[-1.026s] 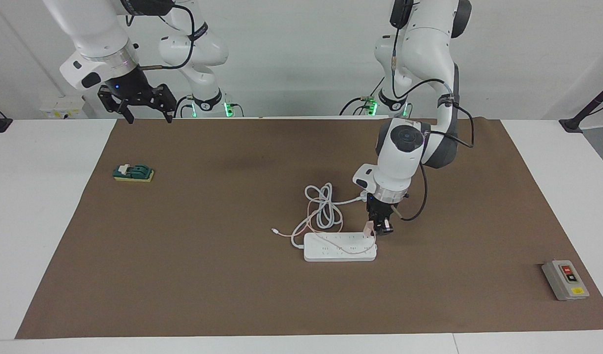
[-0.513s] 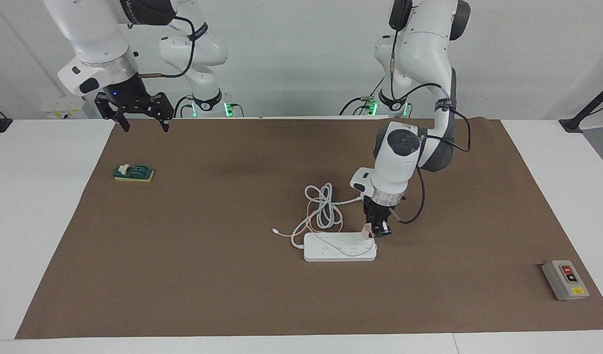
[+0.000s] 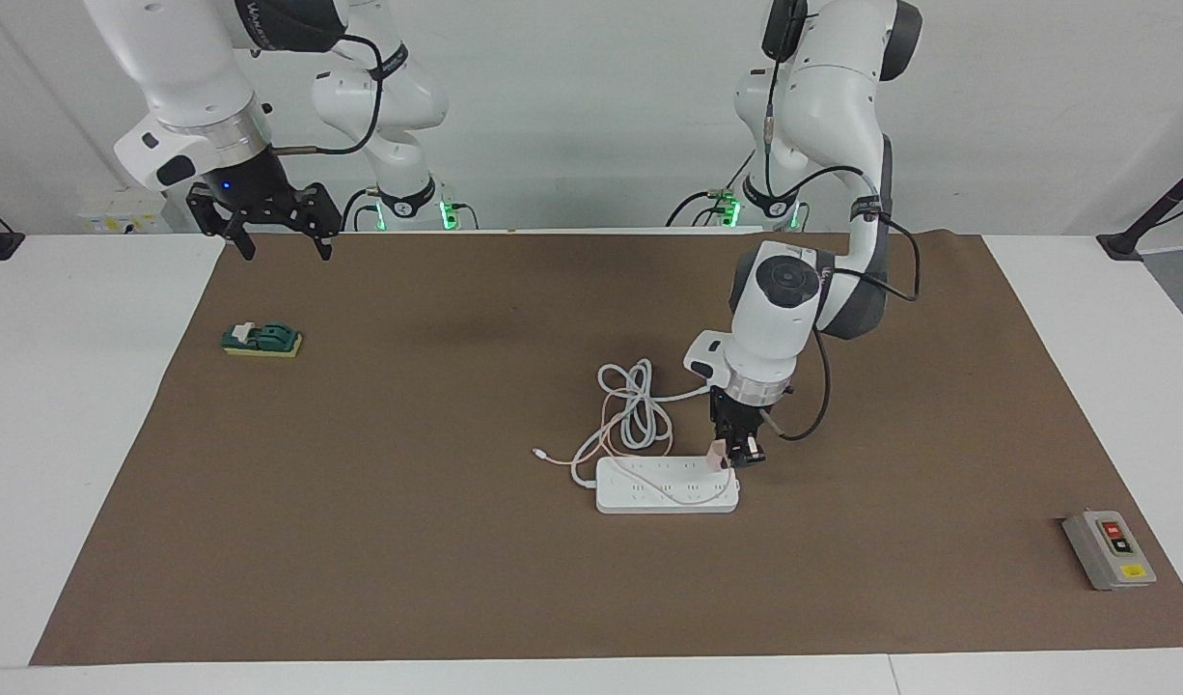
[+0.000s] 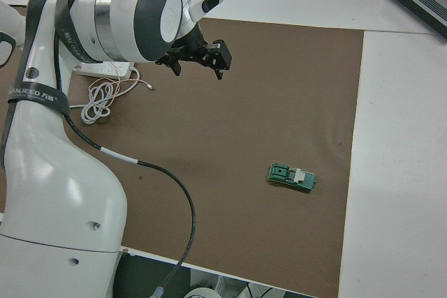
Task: Plug charger into power strip
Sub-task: 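Push the pink charger into the power strip socket with the left gripper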
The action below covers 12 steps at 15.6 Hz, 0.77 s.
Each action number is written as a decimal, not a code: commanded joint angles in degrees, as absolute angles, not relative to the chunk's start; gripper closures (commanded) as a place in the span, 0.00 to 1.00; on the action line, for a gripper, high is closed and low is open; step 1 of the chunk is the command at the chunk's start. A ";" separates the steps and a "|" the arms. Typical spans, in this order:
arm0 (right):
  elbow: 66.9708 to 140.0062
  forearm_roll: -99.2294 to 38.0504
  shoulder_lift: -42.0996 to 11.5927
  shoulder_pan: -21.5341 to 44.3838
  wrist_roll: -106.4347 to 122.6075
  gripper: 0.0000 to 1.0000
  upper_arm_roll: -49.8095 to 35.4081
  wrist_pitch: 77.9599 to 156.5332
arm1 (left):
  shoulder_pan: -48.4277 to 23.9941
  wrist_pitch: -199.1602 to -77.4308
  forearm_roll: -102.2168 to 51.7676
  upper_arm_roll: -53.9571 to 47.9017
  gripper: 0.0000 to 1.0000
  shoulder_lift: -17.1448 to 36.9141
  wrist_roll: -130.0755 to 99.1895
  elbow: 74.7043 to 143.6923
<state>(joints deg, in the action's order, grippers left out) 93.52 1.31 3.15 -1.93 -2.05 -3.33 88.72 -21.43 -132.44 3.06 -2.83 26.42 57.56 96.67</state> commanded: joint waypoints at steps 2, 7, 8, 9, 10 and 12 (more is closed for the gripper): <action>94.31 2.02 3.69 -2.72 -0.97 0.00 -3.52 89.47 | -23.03 -134.30 3.69 -2.11 1.00 27.07 56.95 98.09; 94.39 2.02 3.69 -3.34 -1.14 0.00 -3.43 89.47 | -23.73 -130.61 5.19 -2.37 1.00 26.98 56.78 98.26; 94.48 2.02 3.87 -3.34 -1.23 0.00 -3.43 89.21 | -23.73 -130.43 5.10 -2.37 1.00 26.90 56.86 98.61; 94.48 1.93 3.87 -3.43 -1.23 0.00 -3.43 89.12 | -23.73 -129.99 5.18 -2.37 1.00 26.89 56.87 98.61; 94.40 1.85 3.87 -3.69 -1.23 0.00 -3.34 89.12 | -23.73 -129.47 5.19 -2.37 1.00 26.89 56.87 98.35; 94.48 1.85 3.95 -4.04 -1.23 0.00 -3.34 89.12 | -23.56 -128.85 5.10 -2.46 1.00 27.16 57.04 97.91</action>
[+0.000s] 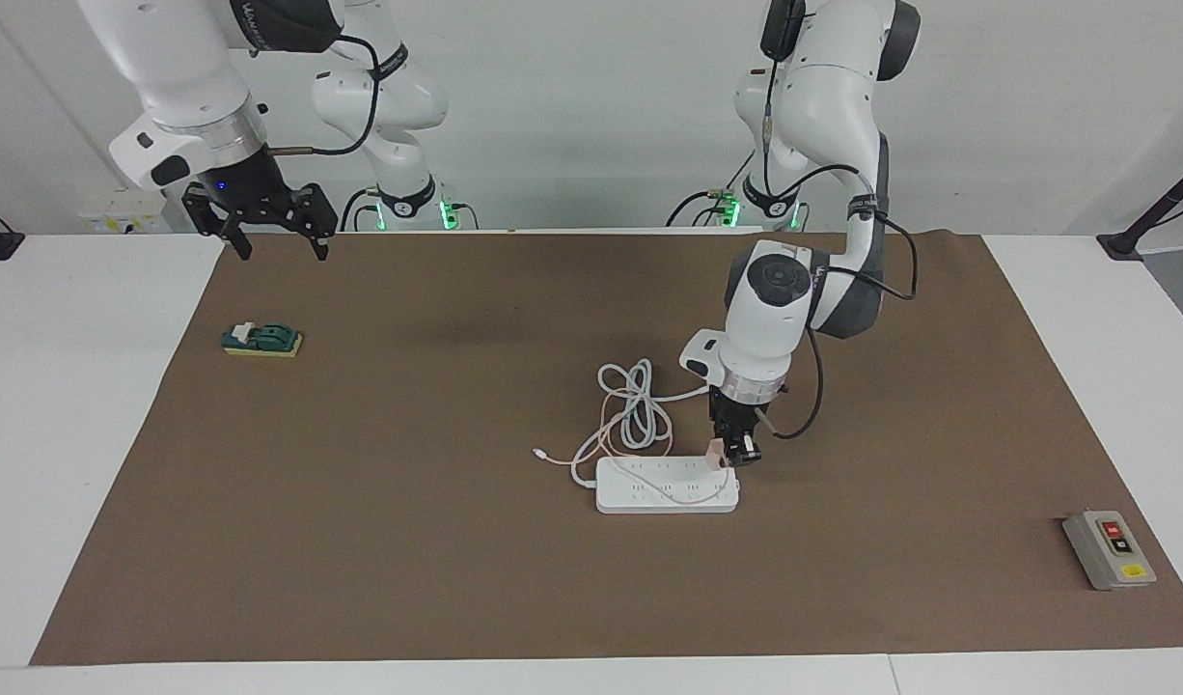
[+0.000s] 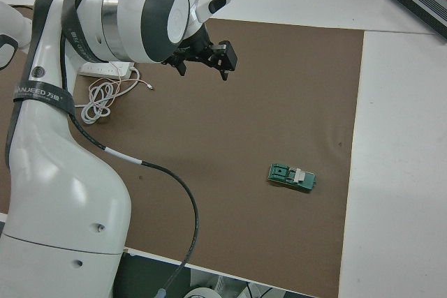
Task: Plug charger into power strip
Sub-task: 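Push the pink charger into the power strip socket with the left gripper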
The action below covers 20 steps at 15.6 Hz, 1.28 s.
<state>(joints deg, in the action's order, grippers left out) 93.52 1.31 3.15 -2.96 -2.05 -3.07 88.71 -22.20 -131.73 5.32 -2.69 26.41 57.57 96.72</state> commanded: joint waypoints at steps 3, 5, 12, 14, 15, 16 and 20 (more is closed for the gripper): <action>94.48 1.93 3.96 -4.04 -1.06 0.00 -3.34 88.95 | -23.03 -126.13 3.96 -3.08 1.00 28.12 57.22 97.04; 94.48 1.93 3.96 -4.39 -0.97 0.00 -3.34 88.86 | -22.94 -124.20 3.52 -3.08 1.00 29.00 57.22 95.46; 94.48 1.93 3.96 -4.39 -1.14 0.00 -3.34 88.86 | -23.03 -125.25 4.92 -3.08 1.00 32.51 64.92 90.45; 94.48 1.93 3.96 -4.48 -1.14 0.00 -3.34 88.86 | -23.03 -121.58 4.49 -3.16 1.00 34.88 66.18 86.86; 94.48 1.93 3.96 -4.57 -1.14 0.00 -3.34 88.86 | -23.03 -119.64 4.22 -3.34 1.00 36.46 66.18 85.10; 94.48 1.93 3.96 -4.83 -1.14 0.00 -3.34 88.86 | -23.03 -119.45 3.78 -3.34 1.00 36.82 66.27 84.64; 94.48 1.93 3.96 -5.10 -1.14 0.00 -3.34 88.86 | -22.68 -119.88 2.90 -3.43 1.00 37.26 69.42 84.29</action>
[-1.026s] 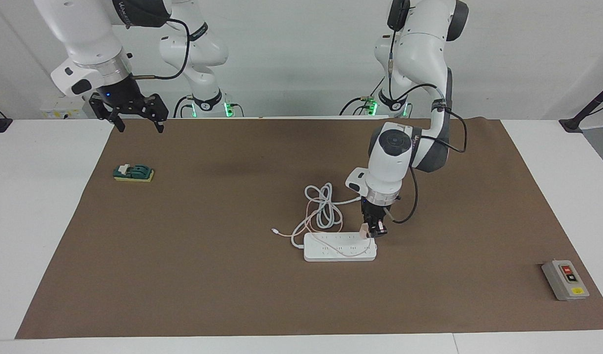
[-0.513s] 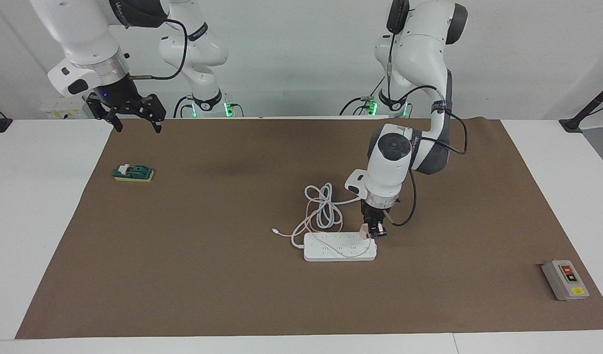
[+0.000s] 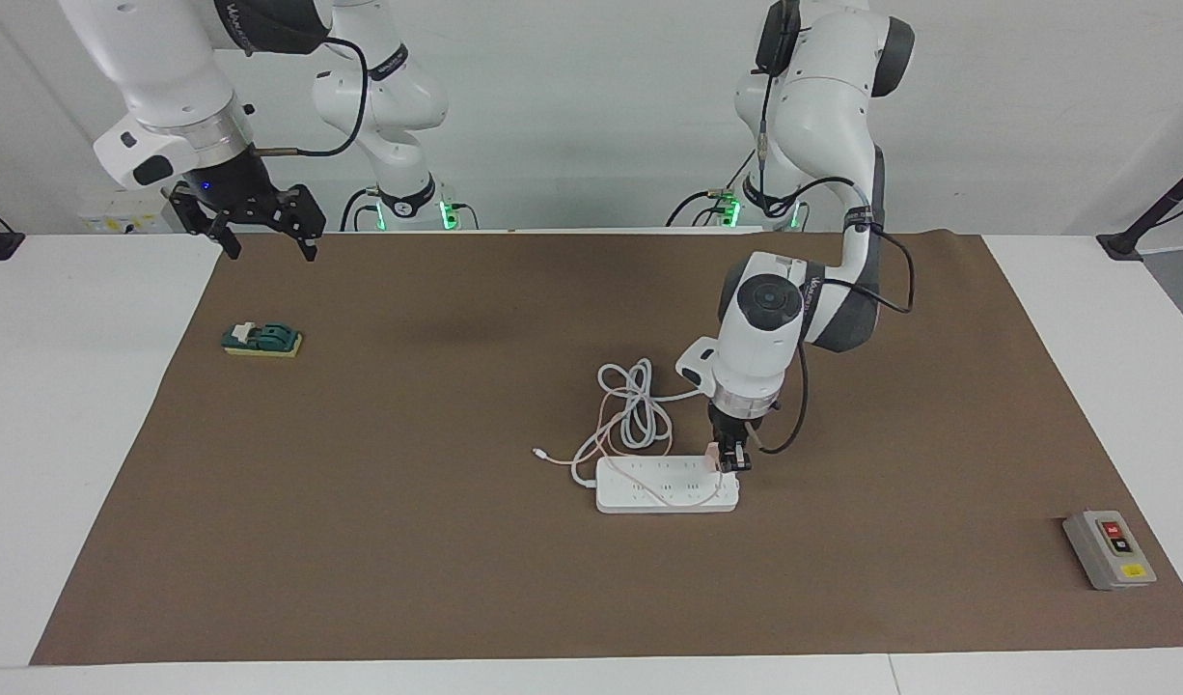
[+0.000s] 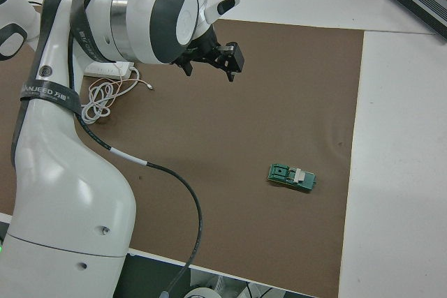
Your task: Plug charger into power strip
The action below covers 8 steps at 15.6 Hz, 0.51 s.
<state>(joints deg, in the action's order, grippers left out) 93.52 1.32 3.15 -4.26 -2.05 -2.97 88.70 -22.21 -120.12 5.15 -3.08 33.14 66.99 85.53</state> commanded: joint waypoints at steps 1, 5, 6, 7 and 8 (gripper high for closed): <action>94.48 1.93 3.96 -5.10 -1.14 0.00 -3.34 88.86 | -21.98 -119.88 2.03 -3.43 1.00 37.61 70.56 84.11; 94.48 1.93 3.96 -5.10 -1.14 0.00 -3.34 88.86 | -21.62 -123.30 -0.61 -3.69 1.00 37.88 72.86 84.90; 94.48 1.93 3.96 -5.01 -1.14 0.00 -3.34 88.86 | -21.71 -123.57 -0.70 -3.69 1.00 37.88 72.86 84.82; 94.48 1.93 3.96 -5.01 -1.14 0.00 -3.34 88.86 | -21.71 -123.49 -0.70 -3.69 1.00 37.79 72.77 84.73; 94.48 1.93 3.96 -5.01 -1.14 0.00 -3.34 88.86 | -21.80 -123.40 -0.70 -3.69 1.00 37.79 72.51 84.55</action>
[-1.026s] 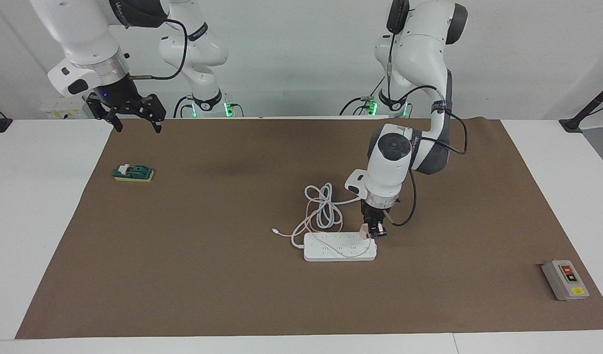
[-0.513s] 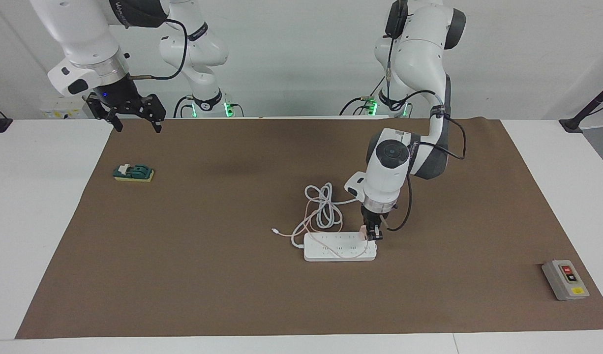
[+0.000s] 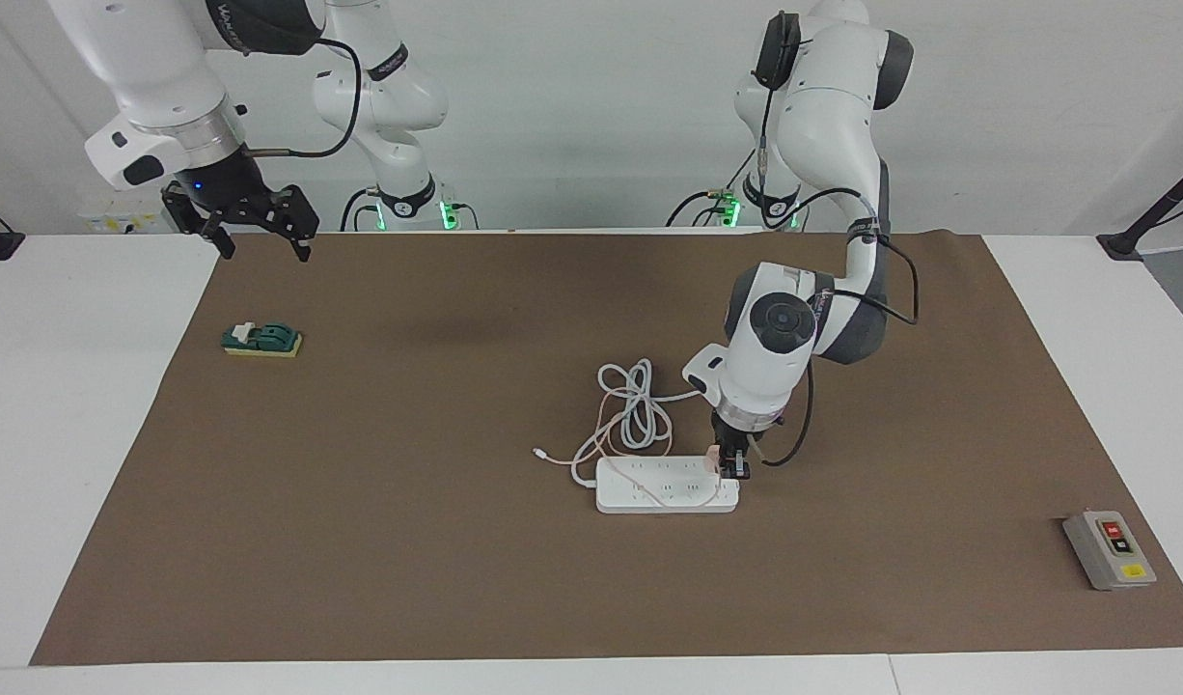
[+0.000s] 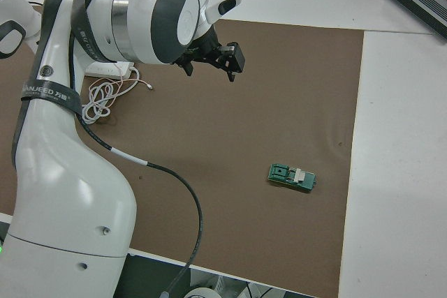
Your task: Plug charger into power strip
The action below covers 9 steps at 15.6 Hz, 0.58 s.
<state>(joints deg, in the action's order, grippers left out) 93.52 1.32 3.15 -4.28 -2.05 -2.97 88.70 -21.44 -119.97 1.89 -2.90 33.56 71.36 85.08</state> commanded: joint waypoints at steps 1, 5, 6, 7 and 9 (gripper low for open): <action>94.48 1.93 3.96 -5.01 -1.06 0.00 -3.34 88.94 | -21.97 -123.14 -0.70 -3.60 1.00 37.71 72.16 84.55; 94.48 1.93 3.96 -5.01 -1.05 0.00 -3.34 88.94 | -21.71 -121.91 -0.53 -3.52 0.10 36.31 72.16 84.20; 94.48 1.93 3.96 -5.01 -1.14 0.00 -3.34 88.95 | -21.53 -121.03 -0.61 -3.52 0.00 35.17 72.16 84.29; 94.48 1.85 3.96 -5.01 -1.14 0.00 -3.34 88.95 | -20.75 -120.50 -0.70 -3.52 0.00 34.37 72.16 84.29; 94.48 1.93 3.96 -5.01 -1.14 0.00 -3.34 88.95 | -20.04 -120.41 -0.79 -3.52 0.00 32.27 72.16 84.55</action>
